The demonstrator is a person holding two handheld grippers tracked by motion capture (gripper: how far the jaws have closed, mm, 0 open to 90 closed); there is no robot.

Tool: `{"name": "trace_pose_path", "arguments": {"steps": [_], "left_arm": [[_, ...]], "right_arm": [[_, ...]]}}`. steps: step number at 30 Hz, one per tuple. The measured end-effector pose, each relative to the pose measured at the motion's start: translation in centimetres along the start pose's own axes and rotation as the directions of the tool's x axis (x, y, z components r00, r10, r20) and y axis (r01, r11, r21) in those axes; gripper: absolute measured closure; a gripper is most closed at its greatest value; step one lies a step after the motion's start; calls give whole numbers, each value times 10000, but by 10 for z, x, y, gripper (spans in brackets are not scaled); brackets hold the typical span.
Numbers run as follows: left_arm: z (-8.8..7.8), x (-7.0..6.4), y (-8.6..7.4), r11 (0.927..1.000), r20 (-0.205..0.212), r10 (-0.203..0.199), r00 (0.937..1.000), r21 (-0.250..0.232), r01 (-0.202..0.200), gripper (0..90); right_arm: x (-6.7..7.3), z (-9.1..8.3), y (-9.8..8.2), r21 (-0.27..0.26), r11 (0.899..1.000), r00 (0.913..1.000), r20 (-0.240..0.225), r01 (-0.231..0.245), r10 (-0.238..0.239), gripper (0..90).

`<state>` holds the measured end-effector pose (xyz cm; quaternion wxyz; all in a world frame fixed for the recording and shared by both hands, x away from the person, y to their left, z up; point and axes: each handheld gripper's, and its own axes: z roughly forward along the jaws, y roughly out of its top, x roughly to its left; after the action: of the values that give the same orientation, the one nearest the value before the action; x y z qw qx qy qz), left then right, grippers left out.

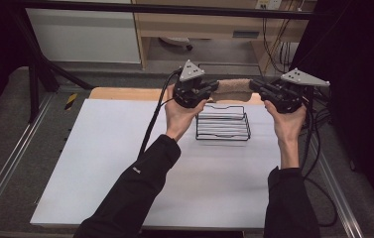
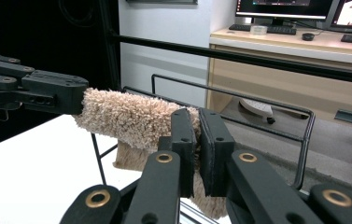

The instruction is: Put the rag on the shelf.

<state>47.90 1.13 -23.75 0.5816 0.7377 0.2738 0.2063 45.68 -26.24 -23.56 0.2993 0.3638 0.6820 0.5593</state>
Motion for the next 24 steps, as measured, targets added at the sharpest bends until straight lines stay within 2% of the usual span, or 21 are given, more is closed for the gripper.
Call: {"name": "trace_pose_path", "arguments": {"steps": [6, 9, 13, 17, 21, 24], "left_arm": [[-5, 2, 2, 9997, 120, -247, 9996, -71, 248, 806], [-8, 7, 12, 9983, 73, -530, 9986, -243, 531, 774], [-6, 12, 25, 9962, -127, -831, 9965, -284, 827, 794], [1, 13, 29, 9945, 69, -1043, 9945, 58, 1043, 860], [9, 8, 22, 9938, 242, -859, 9960, 724, 840, 896], [11, 6, 15, 9923, 464, -790, 9958, 996, 740, 899]], "right_arm": [[-1, 0, -5, 41, 10000, 9999, -107, 3, -2, 855], [-1, -1, -8, 69, 10000, 9998, -174, 35, -34, 856], [-2, -1, -10, 88, 9999, 9996, -253, 101, -99, 855], [-2, -2, -12, 100, 9998, 9994, -288, 183, -180, 854], [-3, -2, -14, 119, 9997, 9992, -347, 194, -190, 853], [-3, -2, -14, 132, 9996, 9990, -370, 243, -237, 849]]}}
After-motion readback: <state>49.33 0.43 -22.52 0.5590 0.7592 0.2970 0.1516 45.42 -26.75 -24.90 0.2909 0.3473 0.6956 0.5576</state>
